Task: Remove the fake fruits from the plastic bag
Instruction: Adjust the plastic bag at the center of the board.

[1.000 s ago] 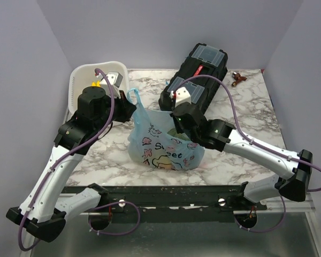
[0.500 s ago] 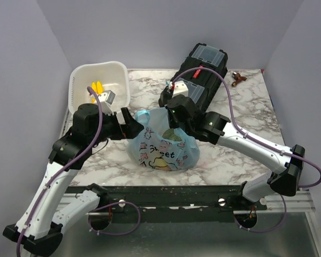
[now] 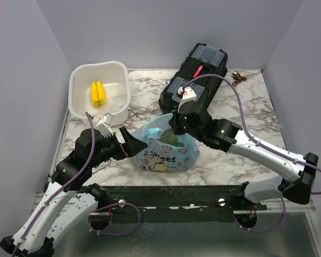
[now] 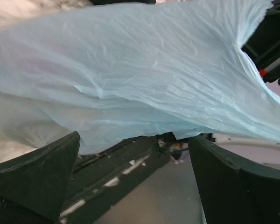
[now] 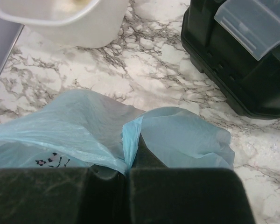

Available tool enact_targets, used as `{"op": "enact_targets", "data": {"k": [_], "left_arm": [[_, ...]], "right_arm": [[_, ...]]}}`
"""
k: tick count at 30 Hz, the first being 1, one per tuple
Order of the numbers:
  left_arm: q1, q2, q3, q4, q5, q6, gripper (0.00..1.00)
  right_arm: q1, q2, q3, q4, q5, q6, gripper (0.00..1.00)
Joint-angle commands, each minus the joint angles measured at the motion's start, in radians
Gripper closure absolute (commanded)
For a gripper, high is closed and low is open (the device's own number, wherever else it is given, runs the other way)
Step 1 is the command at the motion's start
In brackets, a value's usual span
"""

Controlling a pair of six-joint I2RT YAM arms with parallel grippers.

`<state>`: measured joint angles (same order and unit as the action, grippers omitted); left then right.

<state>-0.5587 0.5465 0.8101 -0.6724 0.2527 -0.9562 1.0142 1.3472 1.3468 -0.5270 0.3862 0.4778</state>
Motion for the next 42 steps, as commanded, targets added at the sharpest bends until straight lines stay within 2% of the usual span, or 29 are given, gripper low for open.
{"op": "enact_targets", "data": {"k": [1,4,6,9,10,11,14,15,18,20,23,25,28,31,33,34,37,42], "left_arm": [[-0.006,0.062,0.059,0.087,-0.035,0.239,0.01],[-0.02,0.148,0.1,0.074,0.043,0.264,0.01],[-0.032,0.146,0.047,0.161,0.056,0.24,0.01],[0.011,0.175,0.023,0.194,-0.034,0.264,0.03],[0.046,0.209,0.054,0.152,-0.062,0.274,0.08],[0.089,0.249,0.085,0.114,-0.06,0.288,0.19],[0.216,0.342,0.15,0.152,0.068,0.318,0.43],[0.25,0.381,0.173,0.171,0.108,0.33,0.54],[0.33,0.51,0.346,0.119,0.177,0.385,0.82],[0.345,0.58,0.473,0.04,0.137,0.423,1.0],[0.368,0.628,0.592,-0.021,0.111,0.464,1.0],[0.37,0.62,0.617,-0.054,0.089,0.475,1.0],[0.37,0.507,0.513,-0.031,0.126,0.448,0.99],[0.376,0.394,0.348,-0.014,0.217,0.416,0.55],[0.38,0.35,0.281,-0.051,0.242,0.412,0.31],[0.383,0.324,0.239,-0.062,0.25,0.404,0.24],[0.385,0.203,0.124,-0.058,0.266,0.367,0.15],[0.387,-0.006,-0.037,-0.042,0.273,0.235,0.07]], "right_arm": [[-0.002,-0.014,-0.047,0.115,0.022,-0.051,0.99],[-0.003,0.054,0.034,0.074,0.053,-0.062,0.99],[-0.002,0.088,0.085,0.043,0.022,-0.071,0.99],[-0.002,0.081,0.088,0.053,-0.022,-0.071,0.99],[-0.002,0.071,0.083,0.056,-0.022,-0.075,0.99],[-0.003,0.061,0.075,0.056,-0.01,-0.079,0.99],[-0.006,0.035,0.071,0.059,0.03,-0.099,0.99],[-0.005,0.034,0.079,0.059,0.045,-0.105,0.99],[-0.011,0.056,0.128,0.051,0.078,-0.13,0.99],[-0.013,0.084,0.18,0.025,0.076,-0.135,0.99],[-0.013,0.108,0.234,-0.003,0.089,-0.131,0.99],[-0.014,0.104,0.235,0.012,0.104,-0.132,0.99],[-0.015,0.096,0.195,0.066,0.137,-0.135,0.99],[-0.02,0.111,0.18,0.07,0.165,-0.085,0.99],[-0.022,0.118,0.167,0.083,0.156,-0.063,0.99],[-0.023,0.119,0.159,0.093,0.15,-0.058,0.99],[-0.023,0.125,0.152,0.097,0.133,-0.034,0.99],[-0.023,0.13,0.148,0.092,0.102,-0.022,0.99]]}}
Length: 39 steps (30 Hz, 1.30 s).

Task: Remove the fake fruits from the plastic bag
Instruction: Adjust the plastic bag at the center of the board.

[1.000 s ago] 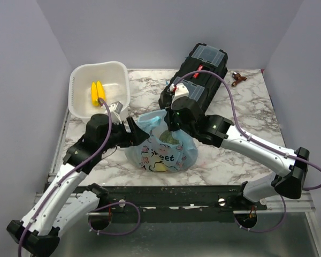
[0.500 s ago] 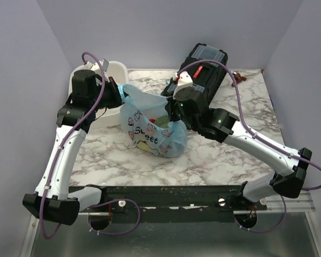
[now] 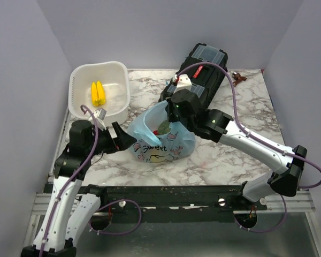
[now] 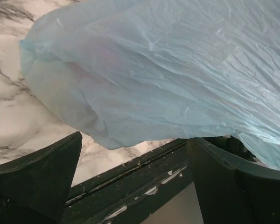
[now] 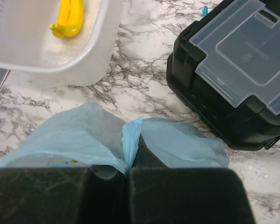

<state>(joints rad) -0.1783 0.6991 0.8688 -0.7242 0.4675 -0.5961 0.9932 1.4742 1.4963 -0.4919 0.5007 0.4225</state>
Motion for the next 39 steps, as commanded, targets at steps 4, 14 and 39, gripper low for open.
{"op": "enact_targets", "data": {"k": [4,14,39], "left_arm": [[0.005,-0.306,-0.305,0.161,0.206,-0.295,0.04],[-0.329,-0.387,-0.175,0.06,-0.114,-0.181,0.01],[-1.043,0.373,0.548,-0.447,-1.385,-0.234,0.49]], "right_arm": [[-0.002,-0.001,-0.008,0.044,-0.01,0.046,0.99],[-0.003,0.028,0.016,0.036,-0.025,0.065,0.99],[-0.002,-0.03,0.0,-0.036,0.001,0.104,0.99]]}}
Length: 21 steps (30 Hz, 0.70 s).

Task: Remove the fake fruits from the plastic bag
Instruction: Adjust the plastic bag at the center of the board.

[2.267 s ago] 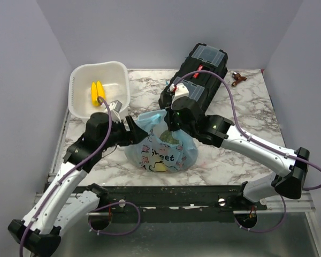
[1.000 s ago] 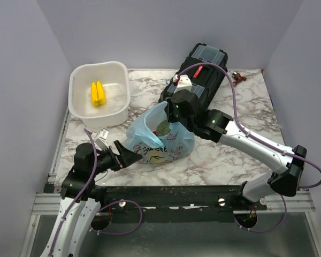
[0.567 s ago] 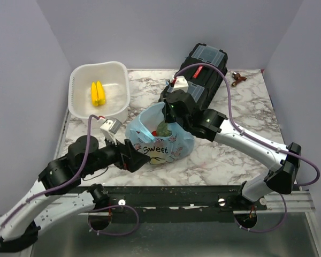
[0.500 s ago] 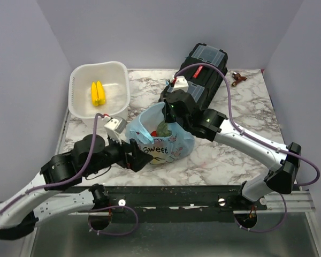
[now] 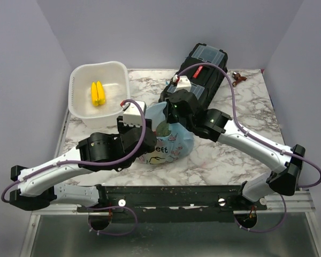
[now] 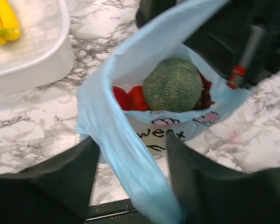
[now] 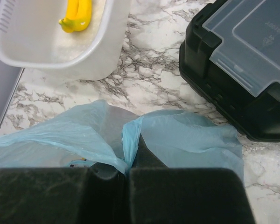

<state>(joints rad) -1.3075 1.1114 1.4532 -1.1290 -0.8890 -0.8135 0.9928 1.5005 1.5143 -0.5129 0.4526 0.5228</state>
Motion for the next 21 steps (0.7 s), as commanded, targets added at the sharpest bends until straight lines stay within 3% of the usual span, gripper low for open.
{"op": "enact_targets", "data": {"k": [1,5,9,11,13,17,19,21], "left_arm": [[0.132,-0.06,-0.07,0.003,0.022,0.03,0.56],[0.349,-0.176,-0.194,0.227,0.339,0.254,0.85],[0.593,-0.17,-0.195,0.353,0.675,0.425,0.92],[0.645,-0.101,-0.113,0.354,0.725,0.481,1.0],[0.681,-0.012,0.0,0.336,0.781,0.509,1.0],[0.717,0.17,0.255,0.295,1.004,0.515,1.0],[0.717,0.252,0.377,0.25,1.05,0.512,1.0],[0.717,0.296,0.419,0.236,1.041,0.515,1.0]], "right_arm": [[-0.002,-0.066,-0.024,-0.03,0.069,-0.002,0.99],[-0.003,-0.119,-0.075,-0.08,0.182,-0.052,0.99],[-0.018,-0.21,-0.088,-0.109,0.137,-0.093,0.99],[-0.018,-0.263,-0.069,-0.104,0.036,-0.125,0.99],[-0.019,-0.298,-0.043,-0.13,0.029,-0.147,0.99],[-0.018,-0.339,0.009,-0.238,0.16,-0.189,0.99],[-0.018,-0.372,-0.014,-0.244,0.193,-0.196,0.99],[-0.019,-0.4,-0.062,-0.223,0.129,-0.196,0.99]]}}
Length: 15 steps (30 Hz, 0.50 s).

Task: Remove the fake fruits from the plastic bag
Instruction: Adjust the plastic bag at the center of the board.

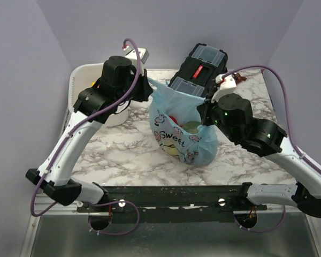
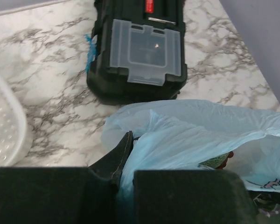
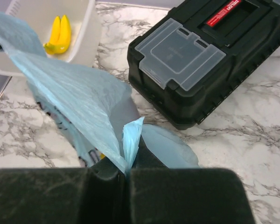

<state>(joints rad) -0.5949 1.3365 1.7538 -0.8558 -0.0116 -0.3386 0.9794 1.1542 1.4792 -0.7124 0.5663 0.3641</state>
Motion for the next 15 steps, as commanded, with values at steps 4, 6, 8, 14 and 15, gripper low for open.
{"op": "enact_targets", "data": {"k": [4,6,8,14,15], "left_arm": [[0.028,0.077,0.04,-0.041,0.103,0.11,1.0],[0.055,0.074,-0.015,-0.058,0.044,0.15,1.0],[0.093,0.067,-0.089,-0.059,-0.021,0.198,1.0],[0.19,0.052,-0.26,-0.046,-0.105,0.234,1.0],[0.19,0.039,-0.275,-0.037,-0.092,0.231,1.0]], "right_arm": [[-0.003,-0.072,-0.148,0.076,-0.341,-0.025,0.99],[-0.003,-0.09,-0.258,0.202,-0.594,-0.003,0.99],[-0.001,-0.108,-0.381,0.392,-0.795,0.051,0.96],[0.007,-0.02,-0.4,0.307,-0.644,0.161,0.71],[0.007,-0.007,-0.374,0.24,-0.558,0.17,0.66]]}}
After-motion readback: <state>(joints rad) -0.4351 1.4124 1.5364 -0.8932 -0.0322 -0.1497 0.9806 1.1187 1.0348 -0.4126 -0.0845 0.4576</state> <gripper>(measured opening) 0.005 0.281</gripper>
